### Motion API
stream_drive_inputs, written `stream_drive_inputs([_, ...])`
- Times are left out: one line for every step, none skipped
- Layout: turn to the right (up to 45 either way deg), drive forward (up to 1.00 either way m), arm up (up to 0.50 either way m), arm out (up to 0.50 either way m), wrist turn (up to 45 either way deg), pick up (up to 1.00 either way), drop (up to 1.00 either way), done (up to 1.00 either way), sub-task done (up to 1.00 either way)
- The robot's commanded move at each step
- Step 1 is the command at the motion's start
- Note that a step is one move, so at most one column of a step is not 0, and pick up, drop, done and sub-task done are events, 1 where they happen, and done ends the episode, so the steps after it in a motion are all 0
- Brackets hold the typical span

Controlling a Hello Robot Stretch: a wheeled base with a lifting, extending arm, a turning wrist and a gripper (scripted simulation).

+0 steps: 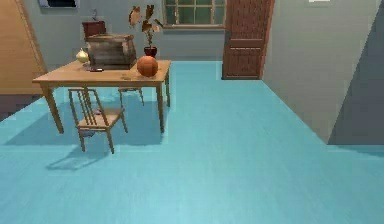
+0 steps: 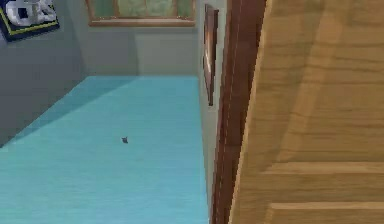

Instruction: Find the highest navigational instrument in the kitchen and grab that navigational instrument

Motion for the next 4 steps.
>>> stream_drive_inputs([-45.0, 0.00, 0.00, 0.00, 0.0, 0.00, 0.00, 0.00, 0.00])
stream_drive_inputs([-6.0, 0.00, 0.00, 0.00, 0.0, 0.00, 0.00, 0.00, 0.00])
stream_drive_inputs([0.0, 0.35, 0.00, 0.00, 0.0, 0.00, 0.00, 0.00, 0.00])
stream_drive_inputs([3.0, 0.00, 0.00, 0.00, 0.0, 0.00, 0.00, 0.00, 0.00])
